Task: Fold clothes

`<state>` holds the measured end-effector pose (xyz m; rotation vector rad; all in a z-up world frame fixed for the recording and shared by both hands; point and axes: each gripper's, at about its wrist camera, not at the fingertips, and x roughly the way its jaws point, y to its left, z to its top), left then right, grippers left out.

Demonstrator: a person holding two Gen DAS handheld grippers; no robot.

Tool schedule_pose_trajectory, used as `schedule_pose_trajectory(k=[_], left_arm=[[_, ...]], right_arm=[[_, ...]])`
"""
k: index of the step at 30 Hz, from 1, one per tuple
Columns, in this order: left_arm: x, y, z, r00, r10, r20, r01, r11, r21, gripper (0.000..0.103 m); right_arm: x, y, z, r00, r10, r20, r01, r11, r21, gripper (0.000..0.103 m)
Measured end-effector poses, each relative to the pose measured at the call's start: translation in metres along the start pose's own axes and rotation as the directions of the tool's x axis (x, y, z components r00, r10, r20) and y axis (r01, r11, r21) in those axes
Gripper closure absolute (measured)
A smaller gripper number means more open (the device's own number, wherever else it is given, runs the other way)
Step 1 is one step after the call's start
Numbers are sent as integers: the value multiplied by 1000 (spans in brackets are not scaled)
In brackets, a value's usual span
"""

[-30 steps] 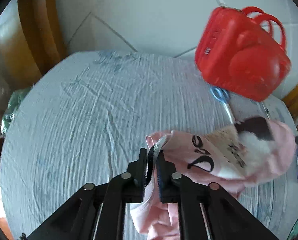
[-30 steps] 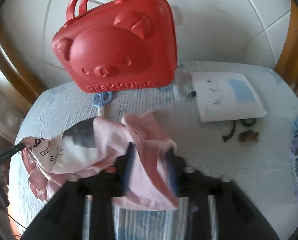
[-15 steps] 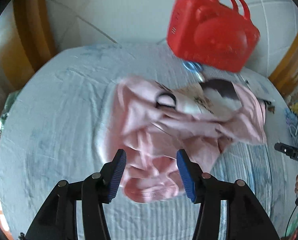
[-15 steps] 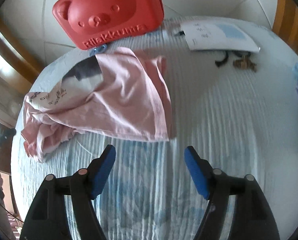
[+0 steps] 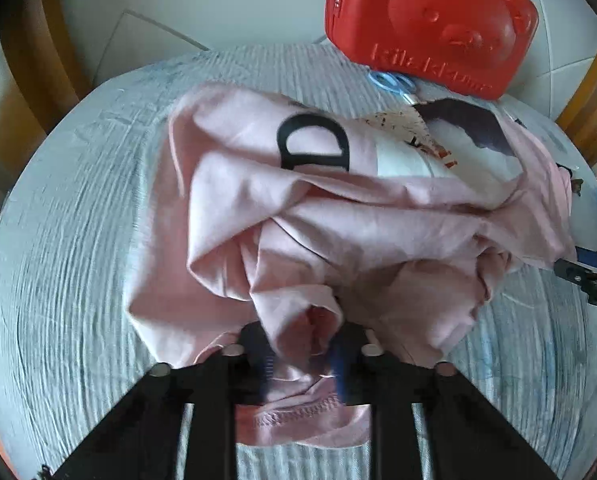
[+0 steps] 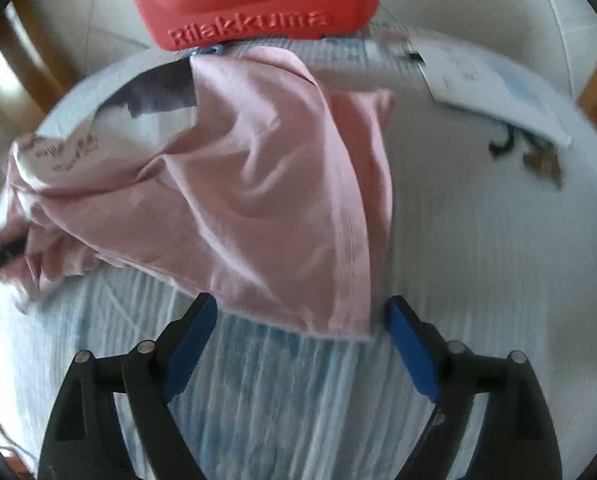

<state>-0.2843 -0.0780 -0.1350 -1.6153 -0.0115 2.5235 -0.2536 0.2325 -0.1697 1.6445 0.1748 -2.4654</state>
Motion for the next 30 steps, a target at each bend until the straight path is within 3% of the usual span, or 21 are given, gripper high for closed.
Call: schedule_pose_trajectory(k=[1,2,3,6,11,16,20,23,25,27,30], left_arm=[[-8,0,0,1000,-5,9,5,1000,-1,92],[-17,0,0,1000,-10,22,10,1000,2,93],[-31,-1,0,999,-15,43,15,1000,6,93],[-78,-7,-8,993,-42,106,39,999,32,93],[-152,-16,-40,981,-95,166,83,993,79,93],[-192,-41,-93,979,-160,124,141,979,148,93],[-184,-53,-131,989,-134,65,123,981,148,93],[-178,-50,-145,995,-66,72,57,992,116,92],[-175,-42,-146,995,-26,96,17,996,93,92],[-171,-35,-141,995,-13,102,6,998,65,93],[-170,-25,-133,993,-18,115,16,1000,24,93]], right_arm=[[-3,-1,3,1000,10,-1,-10,1000,3,61],[-7,-5,6,999,44,3,-44,999,29,88],[-13,-9,7,999,43,16,-44,998,43,93],[-48,-20,4,994,70,86,-76,994,74,94],[-128,-37,-36,978,81,193,-102,989,104,96],[-174,-59,-91,976,96,195,-124,983,138,96],[-171,-58,-132,981,133,140,-151,980,129,96],[-158,-43,-143,979,168,116,-181,977,112,93],[-148,-30,-145,977,183,107,-193,977,89,78],[-133,-14,-144,976,191,104,-198,979,58,52],[-108,7,-133,980,171,98,-173,985,16,49]])
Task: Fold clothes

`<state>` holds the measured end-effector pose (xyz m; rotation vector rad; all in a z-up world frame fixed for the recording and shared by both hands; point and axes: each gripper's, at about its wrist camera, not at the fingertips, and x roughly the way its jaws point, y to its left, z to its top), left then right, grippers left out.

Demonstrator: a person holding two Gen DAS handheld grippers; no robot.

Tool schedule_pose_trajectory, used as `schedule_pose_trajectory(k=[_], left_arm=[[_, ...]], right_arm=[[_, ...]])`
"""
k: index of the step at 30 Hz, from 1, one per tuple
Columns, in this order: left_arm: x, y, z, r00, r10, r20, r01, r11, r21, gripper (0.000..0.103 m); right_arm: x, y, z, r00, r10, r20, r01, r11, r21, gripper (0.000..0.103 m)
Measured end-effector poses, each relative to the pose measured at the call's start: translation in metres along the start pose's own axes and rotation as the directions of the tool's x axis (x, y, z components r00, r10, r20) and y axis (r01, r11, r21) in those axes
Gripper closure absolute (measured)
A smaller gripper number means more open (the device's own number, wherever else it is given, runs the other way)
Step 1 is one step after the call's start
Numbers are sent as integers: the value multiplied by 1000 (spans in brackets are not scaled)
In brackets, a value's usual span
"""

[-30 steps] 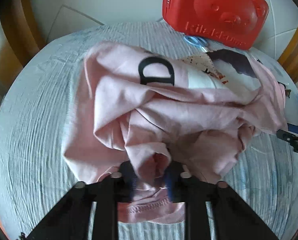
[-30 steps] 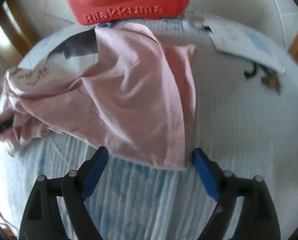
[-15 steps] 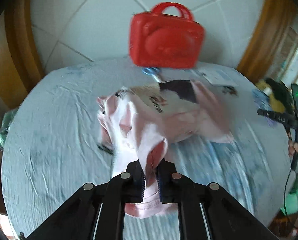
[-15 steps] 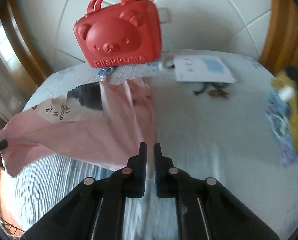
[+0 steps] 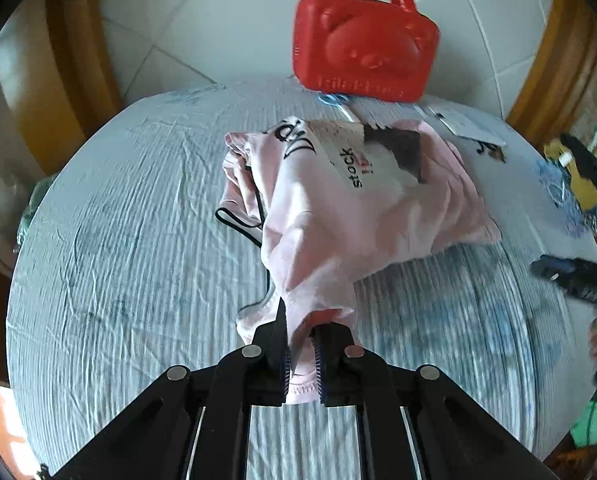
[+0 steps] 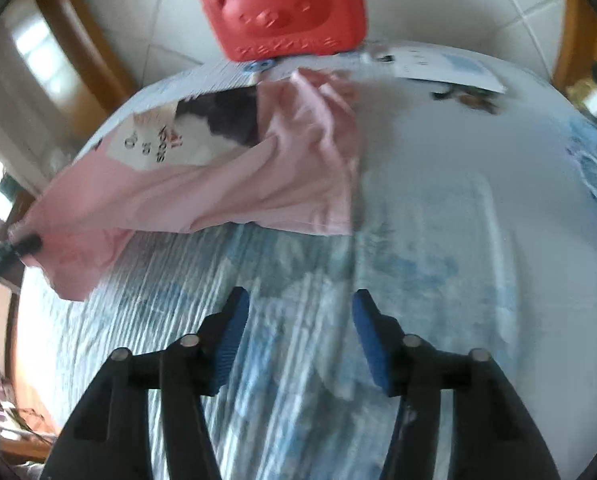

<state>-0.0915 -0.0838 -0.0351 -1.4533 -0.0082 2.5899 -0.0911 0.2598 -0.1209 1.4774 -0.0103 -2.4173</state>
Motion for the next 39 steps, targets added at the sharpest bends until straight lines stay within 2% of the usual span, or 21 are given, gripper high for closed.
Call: schedule_pose_trajectory(k=[5,9,12,13,16,17,18,19,21,24,26,29,31,34,35,37,39], left_arm=[[-9,3,7,999,-9,33,10,1000,-14,93],[-9,5,14,999,-18,40,19,1000,-18,93],[-7,4,20,999,-17,47,18,999,-27,93],[-5,3,22,999,-14,49,16,999,-28,93],[-5,4,25,998,-10,54,12,999,-36,93],[-7,5,26,998,-9,58,12,999,-37,93],[-10,4,26,998,-9,66,11,999,-33,93],[-14,2,26,997,-15,73,17,999,-28,93],[-23,-3,24,996,-23,86,24,1000,-12,93],[-40,-16,15,994,-62,92,60,998,31,93],[-51,-30,3,991,-105,77,100,993,68,93],[-55,-53,-21,985,-174,3,173,978,119,93],[-50,-64,-36,977,-203,-60,209,970,122,93],[-38,-66,-49,978,-186,-100,196,975,104,92],[-32,-61,-50,978,-176,-116,186,979,85,92],[-21,-50,-46,985,-128,-119,135,990,53,92],[-9,-34,-39,992,-64,-109,67,997,26,92]], right_arm=[[33,6,18,997,-77,9,77,997,-24,49],[54,9,32,995,-103,-9,102,992,-72,45],[73,21,35,993,-114,-35,108,984,-140,42],[80,26,35,989,-142,-42,132,976,-175,42],[82,26,39,990,-138,-35,130,978,-165,42],[80,25,43,987,-154,-38,147,977,-154,59],[78,22,45,986,-158,-46,150,979,-142,96],[73,17,45,988,-151,-43,145,983,-115,99],[54,8,42,990,-144,-4,143,987,-77,99],[13,-6,27,989,-141,53,142,989,-35,99],[-23,-21,6,983,-163,80,164,986,-8,99],[-57,-43,-26,982,-180,59,177,983,48,99],[-73,-64,-54,972,-235,12,233,969,81,99],[-75,-97,-87,936,-337,-96,347,931,110,99],[-77,-112,-98,932,-340,-123,356,924,143,99],[-84,-131,-111,956,-266,-123,288,928,235,99],[-91,-134,-113,970,-223,-94,240,933,269,99]])
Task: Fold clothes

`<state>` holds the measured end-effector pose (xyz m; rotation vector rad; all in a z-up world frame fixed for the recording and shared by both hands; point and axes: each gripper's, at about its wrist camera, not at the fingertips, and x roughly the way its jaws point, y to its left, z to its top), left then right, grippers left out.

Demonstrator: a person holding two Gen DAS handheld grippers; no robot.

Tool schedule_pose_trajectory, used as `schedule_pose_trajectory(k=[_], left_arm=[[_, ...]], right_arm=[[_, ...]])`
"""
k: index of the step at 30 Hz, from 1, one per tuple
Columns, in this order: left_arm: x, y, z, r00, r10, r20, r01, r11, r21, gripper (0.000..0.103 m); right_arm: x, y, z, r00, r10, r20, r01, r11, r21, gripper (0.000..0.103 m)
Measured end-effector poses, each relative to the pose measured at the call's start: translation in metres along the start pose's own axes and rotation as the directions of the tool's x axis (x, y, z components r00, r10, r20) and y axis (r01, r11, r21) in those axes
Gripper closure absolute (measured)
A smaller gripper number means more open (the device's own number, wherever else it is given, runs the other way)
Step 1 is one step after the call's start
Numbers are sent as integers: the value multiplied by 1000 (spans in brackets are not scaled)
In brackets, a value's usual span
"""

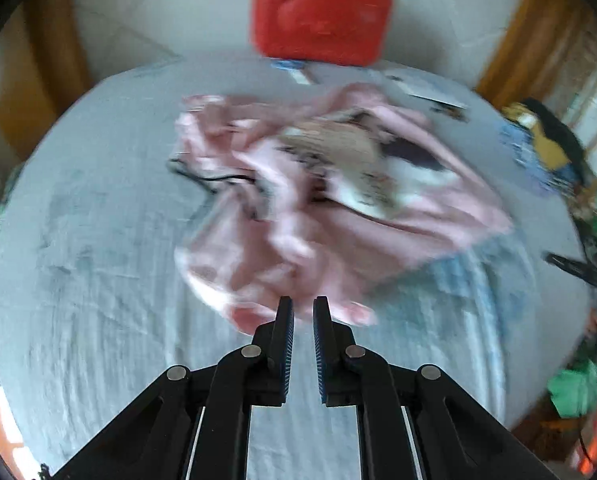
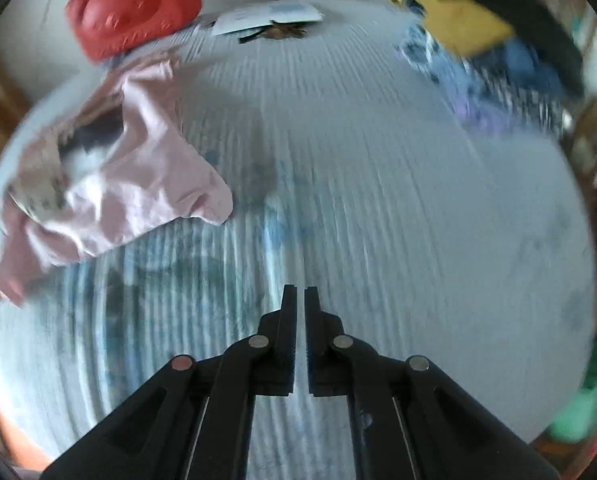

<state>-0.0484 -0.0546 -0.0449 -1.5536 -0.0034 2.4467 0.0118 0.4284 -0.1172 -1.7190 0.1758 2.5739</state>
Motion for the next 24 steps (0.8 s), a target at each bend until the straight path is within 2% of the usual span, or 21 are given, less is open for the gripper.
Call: schedule_pose_trajectory(k=[4,7,9,11,13,16,17,18,22,23,24], left_arm=[[36,34,14,996,87,-30,-89,994,-70,91],[63,50,22,995,84,-52,-90,990,-111,91],[74,58,24,996,56,-63,-65,987,-149,91],[77,63,23,998,33,-59,-43,984,-176,91],[79,67,19,998,14,-57,-25,980,-199,89],[84,65,15,998,-9,-63,-5,977,-211,67],[87,62,14,998,-21,-67,6,977,-211,56],[90,59,13,997,-30,-69,14,977,-213,51],[110,50,12,994,-22,-105,0,978,-207,49],[109,45,13,997,6,-79,-20,984,-178,49],[111,41,15,996,17,-86,-31,986,-163,50]], right_arm=[[-8,22,10,994,105,38,-104,994,-22,96],[0,40,25,989,137,49,-136,990,-29,76],[7,45,33,989,138,53,-137,990,-22,53],[14,51,43,989,140,51,-140,990,-13,45],[23,55,54,989,142,41,-142,990,-12,43],[38,65,64,988,153,7,-153,988,-18,38],[44,69,65,988,152,-5,-152,988,-23,32],[48,73,65,988,151,-11,-152,988,-28,27],[65,86,68,993,114,-39,-116,992,-55,9],[69,89,68,995,92,-48,-95,993,-67,0],[73,93,67,996,77,-53,-82,993,-84,0]])
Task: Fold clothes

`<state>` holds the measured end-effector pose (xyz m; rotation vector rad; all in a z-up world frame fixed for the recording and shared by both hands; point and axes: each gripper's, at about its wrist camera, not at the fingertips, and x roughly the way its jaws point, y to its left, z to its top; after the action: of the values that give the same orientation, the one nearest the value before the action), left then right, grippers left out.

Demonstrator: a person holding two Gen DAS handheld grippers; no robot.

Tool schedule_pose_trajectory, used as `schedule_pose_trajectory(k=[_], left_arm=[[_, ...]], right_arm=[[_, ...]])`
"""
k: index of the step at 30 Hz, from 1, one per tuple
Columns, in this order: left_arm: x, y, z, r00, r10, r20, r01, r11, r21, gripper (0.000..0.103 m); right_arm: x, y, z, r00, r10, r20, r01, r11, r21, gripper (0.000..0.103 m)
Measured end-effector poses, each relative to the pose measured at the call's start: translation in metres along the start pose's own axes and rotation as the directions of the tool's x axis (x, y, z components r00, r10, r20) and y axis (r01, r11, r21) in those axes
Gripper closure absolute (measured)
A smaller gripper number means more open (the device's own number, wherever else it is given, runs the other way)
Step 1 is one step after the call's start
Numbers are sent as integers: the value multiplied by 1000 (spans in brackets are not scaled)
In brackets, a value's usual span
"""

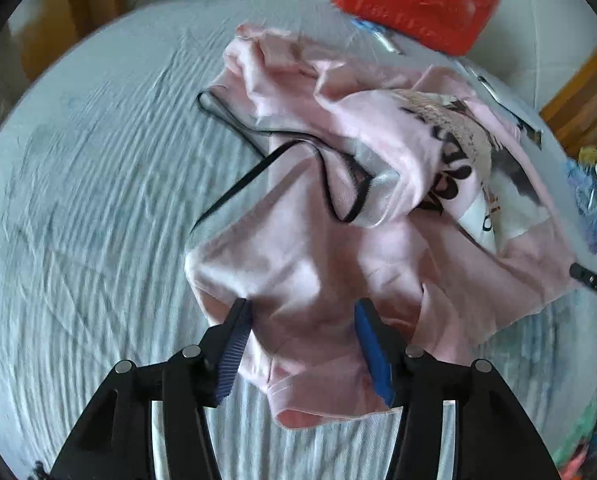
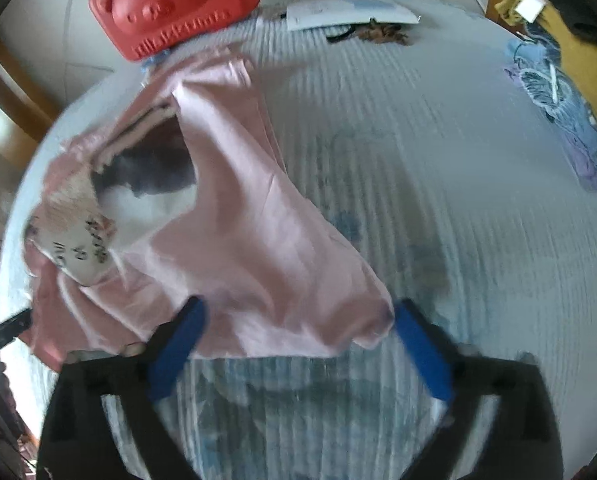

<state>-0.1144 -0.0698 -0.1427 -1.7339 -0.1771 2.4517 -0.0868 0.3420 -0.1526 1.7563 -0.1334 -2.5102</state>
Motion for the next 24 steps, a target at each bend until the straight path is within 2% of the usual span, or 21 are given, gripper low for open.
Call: schedule_pose_trajectory(k=[1,2,3,4,5,6,9,11,14,17,20,22,23,24], left_arm=[[0,-4,0,1000,19,1,-19,1000,6,56],[0,-5,0,1000,14,-4,-14,1000,7,86],[0,-5,0,1000,9,-12,-9,1000,2,97],[-4,-6,-3,1000,11,-8,-11,1000,-3,97],[-9,-7,-4,1000,11,2,-11,1000,-2,98],[-20,-9,-7,1000,3,18,-3,1000,1,98],[-59,-13,-16,998,-24,64,22,999,39,98],[-80,-13,-25,998,-18,66,14,998,65,99],[-90,-11,-46,1000,-7,-7,8,995,99,98],[-72,-9,-66,994,-1,-109,15,992,125,97],[-65,-3,-59,993,-3,-121,13,997,76,95],[-76,3,-43,997,-11,-70,14,999,49,94],[-83,5,-35,999,-19,-41,21,999,45,93],[-93,11,-29,1000,-22,-12,22,999,45,90]], right_arm=[[2,2,-1,1000,-5,-2,5,1000,-16,0],[5,8,-3,999,-41,-4,41,998,-46,9],[8,13,-3,996,-92,-16,91,993,-77,47],[7,18,-4,992,-127,-3,126,987,-102,54],[4,19,-4,994,-107,-11,105,988,-112,83],[0,19,-5,996,-88,-18,85,991,-107,91],[-25,17,-11,995,-97,27,99,988,-119,92],[-42,8,-18,996,-85,23,87,992,-94,92],[-58,-11,-34,986,-167,-7,166,983,-85,92],[-54,-43,-52,977,-191,-99,188,981,-47,92],[-58,-59,-55,988,-126,-94,127,992,3,92],[-64,-58,-46,997,-60,-57,62,997,39,91],[-68,-53,-36,999,-30,-22,31,998,47,89],[-71,-49,-30,1000,-12,-2,12,999,44,81]])
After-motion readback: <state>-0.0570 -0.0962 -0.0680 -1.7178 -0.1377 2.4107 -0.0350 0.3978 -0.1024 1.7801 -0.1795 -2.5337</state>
